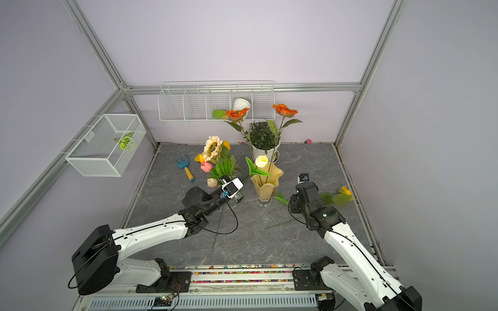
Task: Arrange the flowers in different vases according to their variety
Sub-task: Insert the flower into the vase.
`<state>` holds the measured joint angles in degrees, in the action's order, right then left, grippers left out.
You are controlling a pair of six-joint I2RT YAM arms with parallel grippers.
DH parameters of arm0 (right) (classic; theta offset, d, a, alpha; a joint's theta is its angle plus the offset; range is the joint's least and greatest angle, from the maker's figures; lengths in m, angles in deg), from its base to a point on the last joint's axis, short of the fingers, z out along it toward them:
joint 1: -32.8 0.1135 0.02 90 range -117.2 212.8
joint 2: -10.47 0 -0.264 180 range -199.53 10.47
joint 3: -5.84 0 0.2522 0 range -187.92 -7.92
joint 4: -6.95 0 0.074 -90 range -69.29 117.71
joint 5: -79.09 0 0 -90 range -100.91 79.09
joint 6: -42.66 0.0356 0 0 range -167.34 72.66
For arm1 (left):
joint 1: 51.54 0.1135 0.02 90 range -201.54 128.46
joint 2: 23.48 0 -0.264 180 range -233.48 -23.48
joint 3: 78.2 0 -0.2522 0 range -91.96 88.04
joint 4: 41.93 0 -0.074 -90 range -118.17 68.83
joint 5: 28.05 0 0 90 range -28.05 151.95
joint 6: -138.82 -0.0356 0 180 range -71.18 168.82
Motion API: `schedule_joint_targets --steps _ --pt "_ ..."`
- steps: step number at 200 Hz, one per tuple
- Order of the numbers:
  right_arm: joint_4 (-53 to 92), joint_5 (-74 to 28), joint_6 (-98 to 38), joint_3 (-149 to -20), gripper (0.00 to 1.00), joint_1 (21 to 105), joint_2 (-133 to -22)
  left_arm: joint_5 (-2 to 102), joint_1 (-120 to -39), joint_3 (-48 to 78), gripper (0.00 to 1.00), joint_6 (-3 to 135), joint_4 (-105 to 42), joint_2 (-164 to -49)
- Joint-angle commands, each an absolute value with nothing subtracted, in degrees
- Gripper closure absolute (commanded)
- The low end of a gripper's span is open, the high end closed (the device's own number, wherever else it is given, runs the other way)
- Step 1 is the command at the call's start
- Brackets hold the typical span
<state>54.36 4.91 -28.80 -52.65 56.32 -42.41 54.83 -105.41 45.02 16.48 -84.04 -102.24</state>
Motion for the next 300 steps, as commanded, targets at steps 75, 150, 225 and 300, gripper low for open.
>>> schedule_joint_targets --steps 75,150,225,300 --pt "54.05 3.88 -29.33 -51.35 0.6 55.53 -42.96 59.46 -105.15 45.77 1.0 12.58 -92.46 -104.84" --pt "53.72 2.9 -29.32 -51.25 0.6 55.25 -43.41 65.73 -105.15 50.57 1.0 15.9 -93.1 -103.88" --pt "53.58 2.28 -29.33 -51.03 0.6 55.2 -42.9 72.69 -105.17 48.1 1.0 18.76 -92.83 -107.87" --pt "53.43 1.88 -29.32 -51.0 0.6 55.08 -42.78 76.13 -105.15 46.52 1.0 23.21 -91.36 -109.71"
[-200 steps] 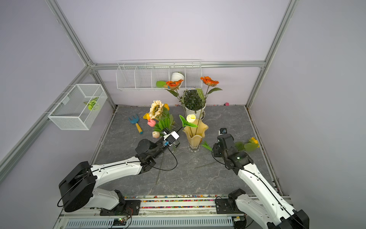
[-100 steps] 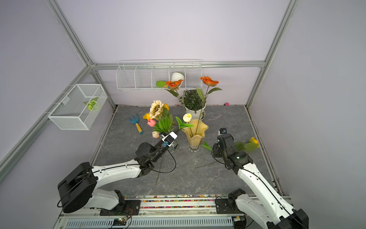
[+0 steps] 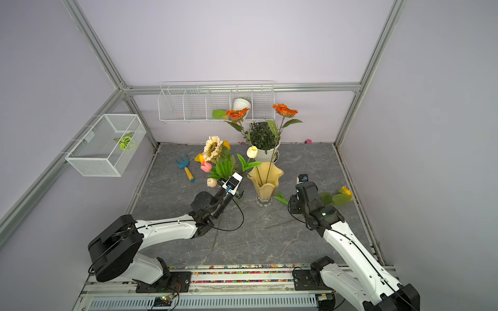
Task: Arrange the flowers in different vases according to their variety
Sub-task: Insert the flower into the vase.
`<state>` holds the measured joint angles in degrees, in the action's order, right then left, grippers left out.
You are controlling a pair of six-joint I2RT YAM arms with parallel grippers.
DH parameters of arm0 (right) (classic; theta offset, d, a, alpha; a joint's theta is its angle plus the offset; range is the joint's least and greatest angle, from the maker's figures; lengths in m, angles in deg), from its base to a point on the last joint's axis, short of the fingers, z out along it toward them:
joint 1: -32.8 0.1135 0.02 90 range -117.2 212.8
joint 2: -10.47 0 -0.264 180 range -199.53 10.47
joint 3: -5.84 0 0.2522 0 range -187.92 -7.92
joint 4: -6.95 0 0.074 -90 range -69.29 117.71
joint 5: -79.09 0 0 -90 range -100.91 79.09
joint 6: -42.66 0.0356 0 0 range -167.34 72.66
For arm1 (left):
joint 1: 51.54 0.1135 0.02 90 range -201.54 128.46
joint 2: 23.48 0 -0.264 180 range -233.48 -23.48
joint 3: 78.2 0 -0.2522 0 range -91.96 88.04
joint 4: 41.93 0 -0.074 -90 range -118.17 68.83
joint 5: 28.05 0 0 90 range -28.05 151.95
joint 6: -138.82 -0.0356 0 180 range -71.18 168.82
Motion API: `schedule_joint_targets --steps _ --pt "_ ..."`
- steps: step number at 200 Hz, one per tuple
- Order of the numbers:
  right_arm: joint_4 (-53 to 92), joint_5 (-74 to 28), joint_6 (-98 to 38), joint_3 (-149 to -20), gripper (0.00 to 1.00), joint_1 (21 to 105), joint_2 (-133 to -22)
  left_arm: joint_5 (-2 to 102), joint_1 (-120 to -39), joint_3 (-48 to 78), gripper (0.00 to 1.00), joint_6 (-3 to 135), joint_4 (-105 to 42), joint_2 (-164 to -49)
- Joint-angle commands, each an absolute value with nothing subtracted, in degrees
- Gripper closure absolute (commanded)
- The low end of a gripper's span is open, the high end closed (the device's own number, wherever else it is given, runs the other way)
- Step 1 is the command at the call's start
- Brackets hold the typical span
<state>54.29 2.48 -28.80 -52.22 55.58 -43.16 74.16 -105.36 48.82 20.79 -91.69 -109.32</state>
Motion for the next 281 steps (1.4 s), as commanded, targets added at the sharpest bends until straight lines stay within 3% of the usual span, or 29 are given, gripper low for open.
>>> schedule_joint_targets --steps 1,118,138,163,186,189,192,281 --pt "53.47 1.91 -29.32 -51.04 0.6 55.11 -42.81 76.24 -105.15 46.45 1.0 23.18 -91.31 -109.71" --pt "53.24 1.4 -29.55 -51.21 0.6 54.86 -42.83 84.11 -105.15 44.71 1.0 29.99 -83.79 -108.69" --pt "53.31 1.33 -29.59 -51.21 0.6 54.73 -42.72 83.67 -105.15 44.54 0.82 30.44 -82.58 -108.22" --pt "53.31 1.27 -29.57 -51.16 0.6 54.72 -42.66 82.21 -105.15 44.22 0.42 30.31 -80.54 -107.25" --pt "53.18 1.07 -29.5 -51.01 0.6 54.68 -42.75 81.18 -105.16 44.08 0.17 29.99 -79.17 -106.33" --pt "53.16 1.05 -29.5 -51.0 0.6 54.64 -42.75 81.0 -105.21 44.01 0.06 30.01 -79.01 -106.22" --pt "53.21 1.05 -29.5 -50.99 0.6 54.58 -42.75 80.83 -105.27 43.97 0.01 29.89 -78.71 -106.12" --pt "52.7 0.47 -29.5 -50.74 0.6 54.42 -42.7 76.89 -106.76 42.9 0.0 33.25 -65.47 -98.59"
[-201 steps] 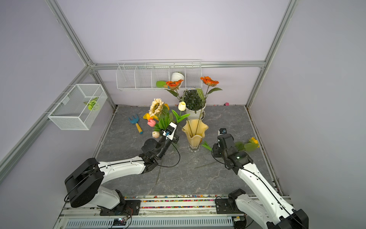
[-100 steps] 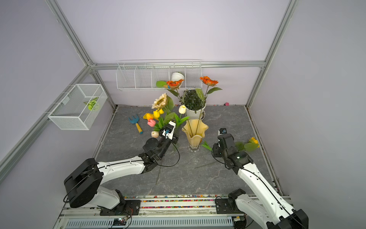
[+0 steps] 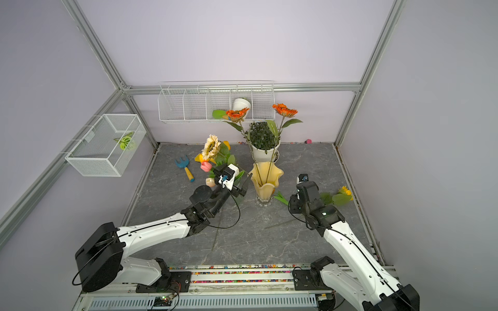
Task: Arrange the flowers in different vases according to their variety
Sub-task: Insert the flower into the vase, then pick up the flower at the center of the board.
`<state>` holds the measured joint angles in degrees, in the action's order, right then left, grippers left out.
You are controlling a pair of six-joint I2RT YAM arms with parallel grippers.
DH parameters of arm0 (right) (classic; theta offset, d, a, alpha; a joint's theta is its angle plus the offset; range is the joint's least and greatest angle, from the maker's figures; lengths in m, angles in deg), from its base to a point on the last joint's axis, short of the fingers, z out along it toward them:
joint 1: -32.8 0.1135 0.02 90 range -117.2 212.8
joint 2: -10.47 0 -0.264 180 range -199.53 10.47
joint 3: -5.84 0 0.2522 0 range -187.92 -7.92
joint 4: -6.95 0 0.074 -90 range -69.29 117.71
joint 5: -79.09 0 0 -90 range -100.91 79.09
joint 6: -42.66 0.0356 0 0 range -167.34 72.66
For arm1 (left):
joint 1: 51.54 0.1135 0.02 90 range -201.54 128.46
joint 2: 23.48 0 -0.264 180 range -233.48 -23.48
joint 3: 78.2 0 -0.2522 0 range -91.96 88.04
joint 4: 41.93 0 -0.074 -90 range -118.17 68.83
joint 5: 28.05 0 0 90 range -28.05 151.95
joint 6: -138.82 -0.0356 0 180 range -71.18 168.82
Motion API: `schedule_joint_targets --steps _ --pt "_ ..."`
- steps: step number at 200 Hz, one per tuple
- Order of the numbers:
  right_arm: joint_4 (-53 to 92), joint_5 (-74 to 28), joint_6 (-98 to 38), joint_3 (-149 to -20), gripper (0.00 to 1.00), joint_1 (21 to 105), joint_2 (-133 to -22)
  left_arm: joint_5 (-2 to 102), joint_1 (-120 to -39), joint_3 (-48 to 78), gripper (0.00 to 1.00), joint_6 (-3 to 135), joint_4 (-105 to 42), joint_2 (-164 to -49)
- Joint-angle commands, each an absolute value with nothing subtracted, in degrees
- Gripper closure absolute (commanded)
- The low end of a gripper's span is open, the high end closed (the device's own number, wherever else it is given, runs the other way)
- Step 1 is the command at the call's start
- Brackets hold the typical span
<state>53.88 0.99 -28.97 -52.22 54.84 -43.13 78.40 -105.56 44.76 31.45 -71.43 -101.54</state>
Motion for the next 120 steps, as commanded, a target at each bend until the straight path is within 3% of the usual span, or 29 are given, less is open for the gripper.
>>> schedule_joint_targets --steps 1,68,120 --pt "52.7 0.41 -29.5 -50.73 0.6 54.42 -42.7 76.89 -106.84 42.89 0.0 33.25 -65.27 -98.48" --pt "52.61 -0.1 -29.41 -50.69 0.59 54.33 -43.06 81.37 -112.22 42.76 0.0 29.41 -57.71 -89.09" --pt "53.57 -0.23 -28.39 -50.86 0.59 54.32 -42.59 74.96 -114.56 39.75 0.0 23.16 -53.86 -83.0"
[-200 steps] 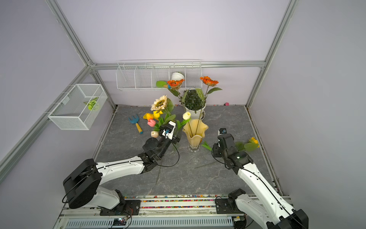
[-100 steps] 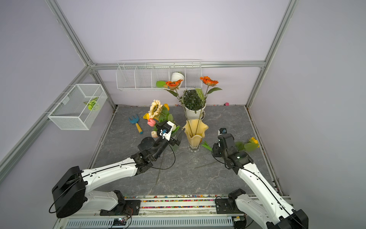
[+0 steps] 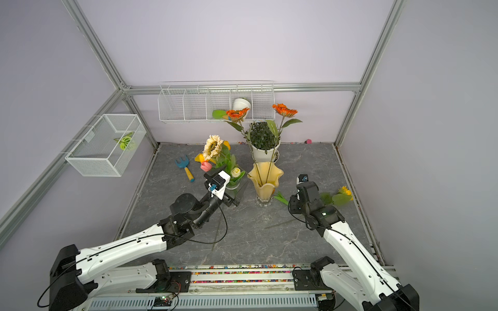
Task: Arrange the flowers in different vases according to their variety
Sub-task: Pick up the flower at the center of the board.
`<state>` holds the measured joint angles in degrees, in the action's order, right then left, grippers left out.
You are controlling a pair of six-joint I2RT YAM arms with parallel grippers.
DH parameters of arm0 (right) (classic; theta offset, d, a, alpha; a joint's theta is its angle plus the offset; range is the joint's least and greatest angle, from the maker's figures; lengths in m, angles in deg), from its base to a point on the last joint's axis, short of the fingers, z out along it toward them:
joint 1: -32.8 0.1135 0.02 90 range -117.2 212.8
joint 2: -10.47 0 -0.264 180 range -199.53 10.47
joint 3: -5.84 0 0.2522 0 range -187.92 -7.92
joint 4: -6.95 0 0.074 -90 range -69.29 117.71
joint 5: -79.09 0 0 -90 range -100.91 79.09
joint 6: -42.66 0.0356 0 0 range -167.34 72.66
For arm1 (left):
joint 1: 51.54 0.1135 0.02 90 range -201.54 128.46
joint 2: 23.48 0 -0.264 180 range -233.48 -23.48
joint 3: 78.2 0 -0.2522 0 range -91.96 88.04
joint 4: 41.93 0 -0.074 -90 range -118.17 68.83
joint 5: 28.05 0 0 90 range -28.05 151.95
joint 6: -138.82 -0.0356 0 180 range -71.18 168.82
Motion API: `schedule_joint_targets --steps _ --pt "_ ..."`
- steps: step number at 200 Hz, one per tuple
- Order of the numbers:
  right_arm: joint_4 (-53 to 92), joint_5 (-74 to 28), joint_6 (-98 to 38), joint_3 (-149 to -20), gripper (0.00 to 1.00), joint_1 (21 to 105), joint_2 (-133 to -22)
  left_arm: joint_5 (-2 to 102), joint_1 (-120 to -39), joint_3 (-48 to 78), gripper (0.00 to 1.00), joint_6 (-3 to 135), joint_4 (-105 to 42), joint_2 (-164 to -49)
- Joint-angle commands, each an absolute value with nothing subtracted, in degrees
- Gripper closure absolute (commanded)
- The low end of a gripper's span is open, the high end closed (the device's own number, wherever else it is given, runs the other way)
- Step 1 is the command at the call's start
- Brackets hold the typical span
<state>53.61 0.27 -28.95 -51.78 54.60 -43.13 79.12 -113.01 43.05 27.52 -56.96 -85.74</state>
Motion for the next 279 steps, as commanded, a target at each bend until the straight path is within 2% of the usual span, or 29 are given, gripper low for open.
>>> schedule_joint_targets --steps 1,40,67,80,115,157,204,279 --pt "53.62 -0.21 -28.33 -50.88 0.59 54.33 -42.56 74.78 -114.6 39.64 0.0 22.98 -53.71 -82.95" --pt "60.45 1.03 -18.86 -51.86 0.55 54.24 -46.61 60.17 -115.7 35.14 0.0 23.32 -43.53 -76.53" --pt "61.57 -2.99 -9.8 -50.62 0.52 54.15 -51.26 56.94 -115.66 30.63 0.0 27.93 -34.81 -72.94" --pt "60.21 -3.74 -8.11 -49.92 0.49 54.09 -52.94 57.31 -115.7 28.59 0.0 30.16 -30.43 -71.81" --pt "65.16 1.99 -8.77 -54.07 0.44 52.18 -58.81 62.71 -115.7 22.65 0.0 37.89 -17.24 -71.02" --pt "59.49 -1.51 -3.25 -48.65 0.44 40.63 -56.74 64.29 -115.69 22.56 0.0 45.51 -9.04 -70.76" --pt "53.47 -7.99 -3.08 -49.02 0.44 30.17 -62.67 61.4 -115.61 21.49 0.0 47.32 -3.87 -73.81" --pt "47.39 -7.27 -3.31 -50.38 0.45 28.49 -72.95 55.53 -115.57 19.04 0.0 47.43 2.86 -77.43"
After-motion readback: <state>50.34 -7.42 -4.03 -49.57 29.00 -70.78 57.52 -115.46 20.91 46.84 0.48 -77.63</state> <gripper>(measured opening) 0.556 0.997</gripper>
